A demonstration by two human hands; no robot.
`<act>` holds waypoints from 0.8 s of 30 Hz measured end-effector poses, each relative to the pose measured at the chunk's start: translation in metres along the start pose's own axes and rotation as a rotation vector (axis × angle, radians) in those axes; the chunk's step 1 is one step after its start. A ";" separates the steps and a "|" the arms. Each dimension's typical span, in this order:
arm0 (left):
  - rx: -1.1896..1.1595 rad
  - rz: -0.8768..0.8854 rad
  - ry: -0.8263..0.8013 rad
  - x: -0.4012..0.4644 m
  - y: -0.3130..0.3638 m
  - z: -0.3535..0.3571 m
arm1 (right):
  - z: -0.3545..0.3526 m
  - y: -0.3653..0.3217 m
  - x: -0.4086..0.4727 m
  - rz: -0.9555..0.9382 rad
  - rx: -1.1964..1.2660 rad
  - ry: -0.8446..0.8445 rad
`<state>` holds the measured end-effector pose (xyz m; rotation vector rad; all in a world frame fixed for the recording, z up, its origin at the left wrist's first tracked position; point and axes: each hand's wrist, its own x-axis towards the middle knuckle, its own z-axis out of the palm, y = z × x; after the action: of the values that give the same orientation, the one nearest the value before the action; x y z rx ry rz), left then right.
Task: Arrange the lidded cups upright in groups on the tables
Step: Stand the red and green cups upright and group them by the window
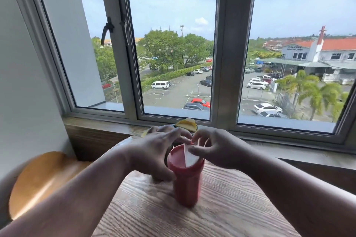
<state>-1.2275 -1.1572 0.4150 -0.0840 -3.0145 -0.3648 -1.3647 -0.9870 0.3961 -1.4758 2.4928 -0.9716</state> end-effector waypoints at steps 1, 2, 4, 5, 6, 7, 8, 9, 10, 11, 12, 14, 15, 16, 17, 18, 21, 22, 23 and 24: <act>0.001 -0.001 -0.003 -0.001 -0.001 -0.001 | -0.002 -0.001 -0.004 0.002 -0.005 -0.014; 0.014 -0.013 0.005 -0.002 -0.001 0.000 | -0.003 -0.003 -0.007 0.013 -0.001 -0.039; 0.070 -0.039 0.046 -0.003 0.003 0.003 | -0.003 -0.003 -0.012 0.038 0.056 -0.118; 0.092 -0.042 0.069 -0.004 0.004 0.005 | -0.002 -0.002 -0.014 0.049 0.098 -0.159; 0.094 -0.035 0.085 -0.005 0.005 0.007 | -0.001 -0.001 -0.015 0.058 0.132 -0.197; 0.083 -0.022 0.090 -0.005 0.006 0.008 | 0.001 -0.001 -0.017 0.059 0.152 -0.226; 0.071 -0.007 0.085 -0.005 0.005 0.009 | 0.003 0.000 -0.018 0.055 0.162 -0.240; 0.058 0.002 0.072 -0.005 0.003 0.009 | 0.005 0.001 -0.019 0.047 0.169 -0.241; 0.041 0.008 0.057 -0.004 0.002 0.008 | 0.008 0.002 -0.019 0.036 0.178 -0.228; 0.024 0.018 0.047 -0.004 0.000 0.008 | 0.011 0.002 -0.020 0.025 0.191 -0.205; 0.007 0.021 0.038 -0.005 -0.003 0.008 | 0.015 0.003 -0.021 0.014 0.204 -0.173; -0.048 -0.011 0.042 -0.007 -0.012 0.009 | 0.025 0.003 -0.024 0.020 0.194 -0.117; -0.088 -0.039 0.064 -0.008 -0.018 0.009 | 0.029 0.002 -0.026 0.028 0.180 -0.095; -0.130 -0.060 0.105 -0.009 -0.023 0.009 | 0.032 0.002 -0.027 0.028 0.166 -0.070; -0.164 -0.072 0.168 -0.010 -0.028 0.009 | 0.035 0.001 -0.029 0.021 0.154 -0.039; -0.181 -0.085 0.241 -0.011 -0.034 0.010 | 0.038 0.001 -0.030 0.015 0.145 -0.002; -0.182 -0.149 0.350 -0.013 -0.049 0.013 | 0.045 0.000 -0.030 0.021 0.147 0.090; -0.184 -0.161 0.334 -0.013 -0.054 0.014 | 0.047 0.000 -0.029 0.025 0.151 0.109; -0.197 -0.166 0.299 -0.014 -0.058 0.014 | 0.048 0.000 -0.028 0.033 0.152 0.125; -0.226 -0.166 0.259 -0.014 -0.063 0.015 | 0.048 0.000 -0.027 0.042 0.152 0.141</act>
<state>-1.2188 -1.2155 0.3843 0.1827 -2.7202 -0.6745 -1.3317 -0.9879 0.3513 -1.3489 2.4670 -1.2668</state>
